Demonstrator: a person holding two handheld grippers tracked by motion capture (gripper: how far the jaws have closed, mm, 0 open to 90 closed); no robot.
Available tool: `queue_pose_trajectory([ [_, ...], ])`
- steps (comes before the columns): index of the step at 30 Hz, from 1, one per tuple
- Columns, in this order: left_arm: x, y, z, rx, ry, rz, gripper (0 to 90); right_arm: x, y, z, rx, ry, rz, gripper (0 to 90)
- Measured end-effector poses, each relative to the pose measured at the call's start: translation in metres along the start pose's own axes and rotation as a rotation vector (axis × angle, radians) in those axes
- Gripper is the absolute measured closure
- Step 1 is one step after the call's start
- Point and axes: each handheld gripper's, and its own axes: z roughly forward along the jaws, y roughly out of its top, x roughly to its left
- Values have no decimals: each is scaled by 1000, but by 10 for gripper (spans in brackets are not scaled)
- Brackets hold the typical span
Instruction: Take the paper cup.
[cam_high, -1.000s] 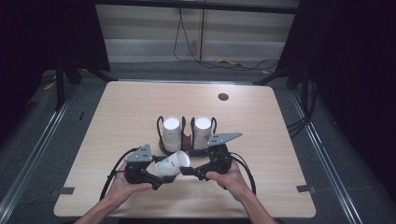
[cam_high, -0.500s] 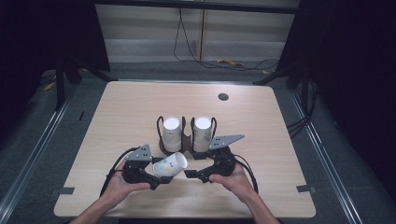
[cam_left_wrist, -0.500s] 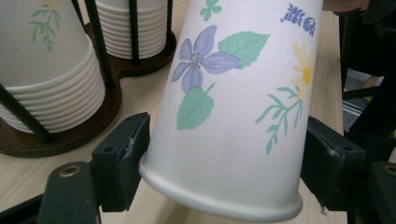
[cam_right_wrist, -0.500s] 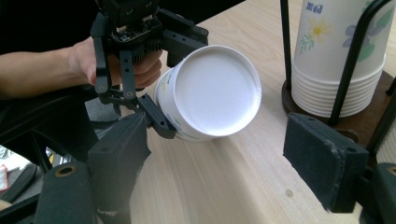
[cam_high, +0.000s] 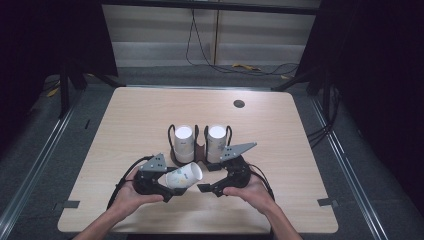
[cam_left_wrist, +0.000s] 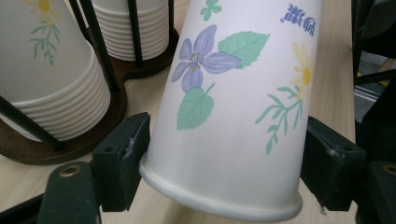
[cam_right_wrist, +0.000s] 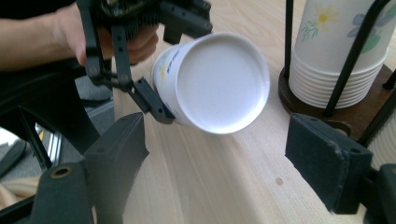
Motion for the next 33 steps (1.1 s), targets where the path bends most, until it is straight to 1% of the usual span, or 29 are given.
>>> queue_pose_trajectory([
  [1,0,1,0,-1,0,1,240,0,1,1,7,1,-3,211],
  [3,0,2,-1,17,3,14,240,0,3,2,33,1,-23,216],
  [5,0,1,-1,30,1,22,240,0,3,2,36,-1,-28,216],
  [6,0,1,-1,38,0,27,240,0,4,1,42,-6,-31,216],
  [7,-1,0,-1,43,-2,24,242,-1,4,2,54,-14,-39,219],
  [9,-2,-1,1,49,-1,32,242,-1,4,3,61,-14,-42,221],
  [11,-2,-1,3,70,3,35,243,-3,3,6,90,-16,-55,221],
  [13,-3,-1,4,68,2,39,243,-4,4,9,113,-18,-60,221],
  [14,-4,0,5,75,1,43,243,-5,5,11,129,-17,-63,221],
  [15,-4,0,5,75,1,43,243,-5,5,11,129,-17,-63,221],
  [16,-4,0,5,80,-1,46,243,-6,7,12,145,-15,-72,220],
  [17,-5,1,6,91,-3,57,243,-6,7,12,145,-15,-72,220],
  [19,-7,1,6,101,-11,59,243,-5,9,14,171,-18,-89,218],
  [21,-9,-1,6,113,-10,75,244,-3,11,16,192,-29,-108,215],
  [22,-10,-2,6,115,-14,73,244,-3,12,17,203,-27,-127,214],
  [23,-11,-3,7,116,-15,69,244,-1,12,18,210,-26,-132,212],
  [24,-11,-3,7,122,-16,76,245,0,13,19,221,-25,-141,213],
  [25,-12,-3,8,125,-17,74,245,0,13,20,226,-23,-145,212],
  [27,-12,-3,9,131,-18,84,245,1,14,22,232,-17,-151,214],
  [28,-13,-2,10,123,-24,83,244,2,13,23,239,-14,-149,214],
  [29,-12,-2,10,124,-29,93,244,3,13,25,254,-6,-159,223],
  [32,-14,-1,11,127,-28,96,246,4,13,26,265,0,-159,228],
  [33,-14,-1,12,129,-31,98,246,4,13,27,280,-2,-169,228],
])
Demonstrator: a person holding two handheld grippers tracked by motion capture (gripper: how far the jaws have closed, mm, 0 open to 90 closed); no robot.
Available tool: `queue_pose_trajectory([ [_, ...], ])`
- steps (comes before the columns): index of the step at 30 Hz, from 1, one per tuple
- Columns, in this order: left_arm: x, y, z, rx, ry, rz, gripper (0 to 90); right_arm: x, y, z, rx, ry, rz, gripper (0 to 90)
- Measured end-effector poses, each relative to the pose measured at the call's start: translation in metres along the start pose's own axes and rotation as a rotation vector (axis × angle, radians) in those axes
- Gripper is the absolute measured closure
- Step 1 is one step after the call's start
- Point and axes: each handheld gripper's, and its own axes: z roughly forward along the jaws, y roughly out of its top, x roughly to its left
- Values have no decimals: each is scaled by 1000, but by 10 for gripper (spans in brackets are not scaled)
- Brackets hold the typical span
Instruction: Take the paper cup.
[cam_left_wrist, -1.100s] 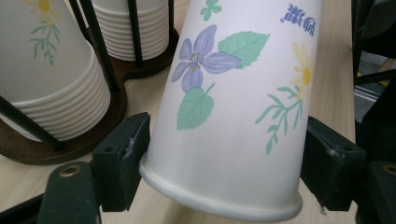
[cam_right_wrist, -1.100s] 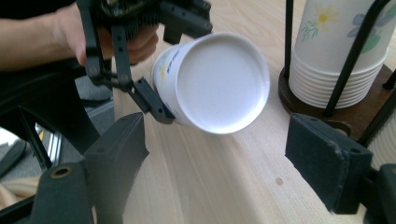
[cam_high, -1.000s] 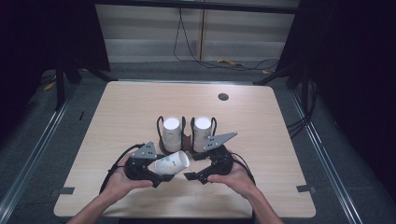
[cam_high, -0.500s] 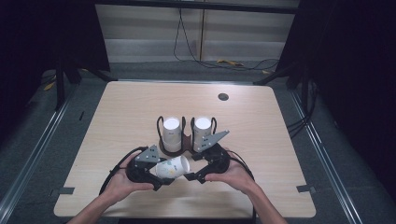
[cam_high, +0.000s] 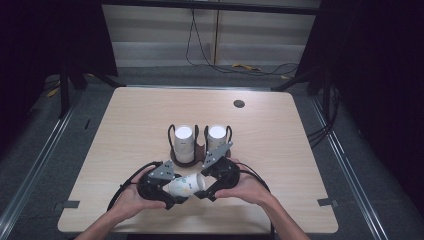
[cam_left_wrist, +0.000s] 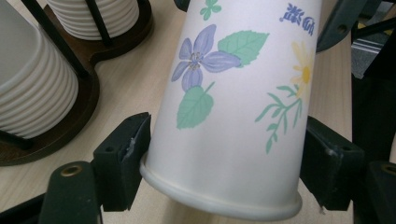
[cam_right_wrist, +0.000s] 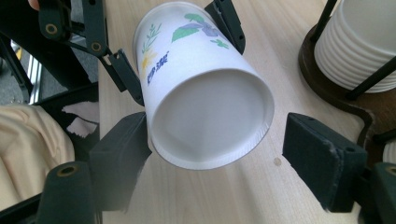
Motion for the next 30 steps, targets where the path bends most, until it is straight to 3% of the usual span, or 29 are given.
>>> queue_pose_trajectory([
  [5,-1,1,1,13,-4,9,248,2,3,2,35,4,-16,225],
  [9,-2,2,2,15,-10,21,248,5,11,4,88,-12,-63,228],
  [13,-2,2,4,18,-15,18,248,6,16,8,113,9,-84,232],
  [30,-7,1,8,48,-37,70,247,9,19,14,151,74,-110,341],
])
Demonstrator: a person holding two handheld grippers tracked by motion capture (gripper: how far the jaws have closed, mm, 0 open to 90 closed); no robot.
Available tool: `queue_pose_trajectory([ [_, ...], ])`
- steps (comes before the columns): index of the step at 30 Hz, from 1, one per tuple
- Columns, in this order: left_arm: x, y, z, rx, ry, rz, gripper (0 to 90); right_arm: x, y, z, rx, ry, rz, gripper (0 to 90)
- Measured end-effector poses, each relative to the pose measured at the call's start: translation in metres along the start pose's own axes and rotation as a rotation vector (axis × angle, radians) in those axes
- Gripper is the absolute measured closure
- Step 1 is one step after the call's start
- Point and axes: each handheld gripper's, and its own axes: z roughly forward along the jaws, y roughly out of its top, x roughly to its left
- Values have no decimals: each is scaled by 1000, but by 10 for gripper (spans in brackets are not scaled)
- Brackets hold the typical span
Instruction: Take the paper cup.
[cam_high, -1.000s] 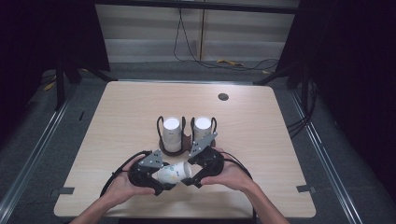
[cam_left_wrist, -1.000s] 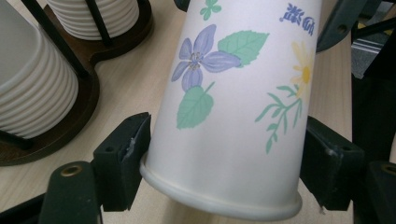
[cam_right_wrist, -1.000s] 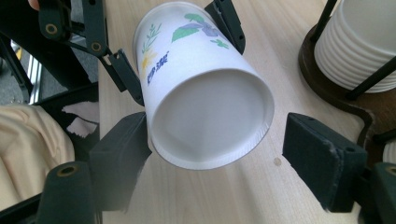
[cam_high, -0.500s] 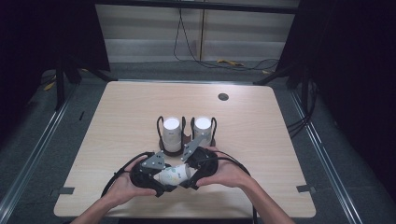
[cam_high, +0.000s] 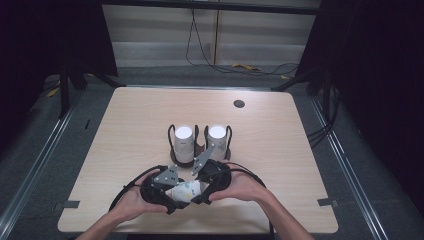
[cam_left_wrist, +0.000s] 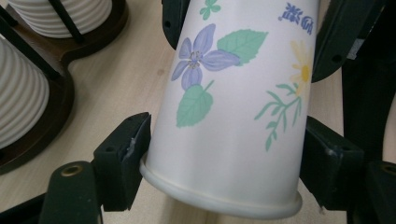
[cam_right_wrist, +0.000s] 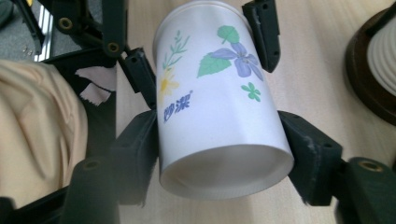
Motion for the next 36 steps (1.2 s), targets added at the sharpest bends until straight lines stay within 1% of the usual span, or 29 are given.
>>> queue_pose_trajectory([
  [3,1,-1,0,-6,-11,-1,243,0,0,0,-1,8,1,348],
  [5,1,-2,-1,-15,-23,-2,232,-2,-1,0,-6,25,16,352],
  [7,1,-3,-1,-20,-25,0,224,-1,-1,0,-7,26,10,354],
  [11,2,-3,-2,-36,-35,-24,203,0,-1,-1,-11,22,11,357],
  [12,3,-3,-2,-42,-38,-29,164,0,-1,-2,-14,20,15,359],
  [13,4,-3,-2,-41,-42,-27,164,0,-1,-2,-14,20,15,359],
  [14,4,-3,-4,-45,-51,-23,165,0,-1,-4,-25,16,11,362],
  [15,4,-3,-4,-45,-51,-23,165,0,-1,-4,-25,16,11,362],
  [16,5,-4,-4,-59,-54,-30,165,0,-1,-5,-30,15,12,363],
  [17,5,-4,-5,-71,-52,-46,165,1,-2,-8,-43,0,8,364],
  [18,6,-4,-6,-78,-52,-53,165,1,-2,-8,-43,0,8,364],
  [19,7,-5,-6,-88,-54,-57,164,2,-2,-11,-54,-9,8,365],
  [21,9,-5,-7,-105,-51,-80,164,2,-3,-17,-88,-21,10,367],
  [22,10,-6,-7,-109,-51,-87,161,2,-5,-22,-110,-25,20,368],
  [23,11,-6,-7,-116,-51,-97,161,2,-5,-22,-110,-25,20,368],
  [26,12,-7,-8,-130,-54,-108,160,3,-7,-25,-112,-36,29,368],
  [28,13,-8,-9,-138,-42,-115,160,4,-7,-25,-120,-44,33,368],
  [29,13,-8,-9,-141,-42,-119,160,5,-7,-26,-133,-51,34,368],
  [30,14,-8,-10,-145,-37,-119,161,7,-8,-28,-167,-63,39,369],
  [31,14,-9,-10,-155,-38,-123,161,7,-8,-28,-167,-63,39,369],
  [32,14,-10,-10,-163,-39,-125,160,7,-9,-28,-184,-66,50,369],
  [35,14,-13,-9,-159,-37,-131,160,6,-13,-29,-207,-82,66,370],
  [36,14,-14,-10,-173,-34,-137,161,6,-15,-30,-219,-88,77,370],
])
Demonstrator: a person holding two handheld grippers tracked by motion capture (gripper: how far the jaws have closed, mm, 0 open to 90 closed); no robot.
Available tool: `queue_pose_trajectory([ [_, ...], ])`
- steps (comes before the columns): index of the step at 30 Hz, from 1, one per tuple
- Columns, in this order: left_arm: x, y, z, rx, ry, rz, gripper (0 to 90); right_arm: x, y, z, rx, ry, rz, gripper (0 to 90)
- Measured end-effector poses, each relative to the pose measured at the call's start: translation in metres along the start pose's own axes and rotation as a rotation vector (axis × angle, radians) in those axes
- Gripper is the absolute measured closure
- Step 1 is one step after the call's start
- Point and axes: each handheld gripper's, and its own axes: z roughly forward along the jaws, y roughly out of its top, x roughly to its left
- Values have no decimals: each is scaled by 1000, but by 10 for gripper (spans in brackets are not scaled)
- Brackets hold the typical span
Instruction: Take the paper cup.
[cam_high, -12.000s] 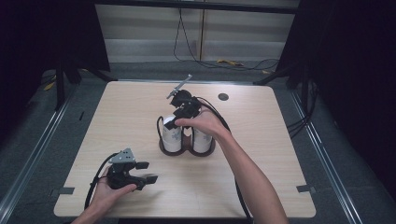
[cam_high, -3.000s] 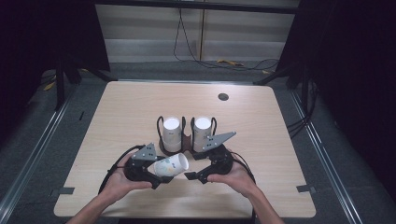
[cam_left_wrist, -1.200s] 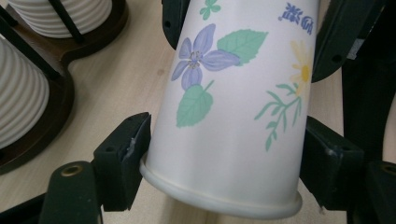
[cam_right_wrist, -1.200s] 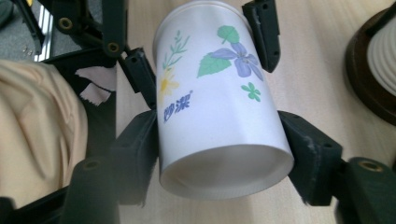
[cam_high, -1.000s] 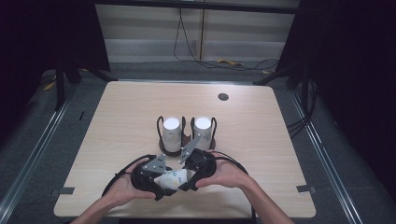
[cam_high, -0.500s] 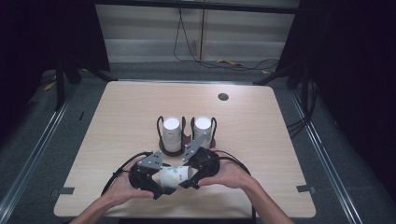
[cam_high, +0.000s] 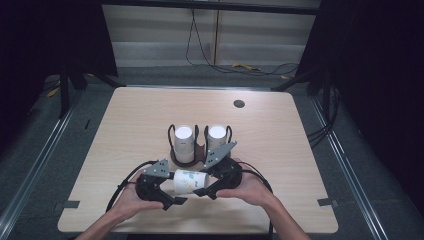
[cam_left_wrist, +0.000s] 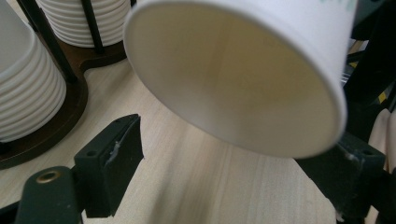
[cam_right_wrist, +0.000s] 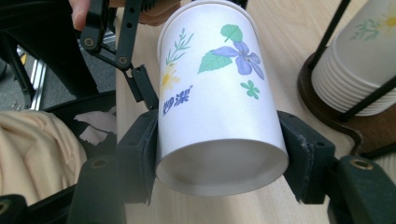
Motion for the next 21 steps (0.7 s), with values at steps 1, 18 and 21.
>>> queue_pose_trajectory([
  [1,0,0,0,0,0,0,161,0,0,0,0,0,0,370],
  [18,4,-5,-10,-146,66,-62,155,-1,-16,1,-165,-29,89,376],
  [21,5,-6,-8,-135,95,-87,154,-1,-16,1,-164,-37,84,376],
])
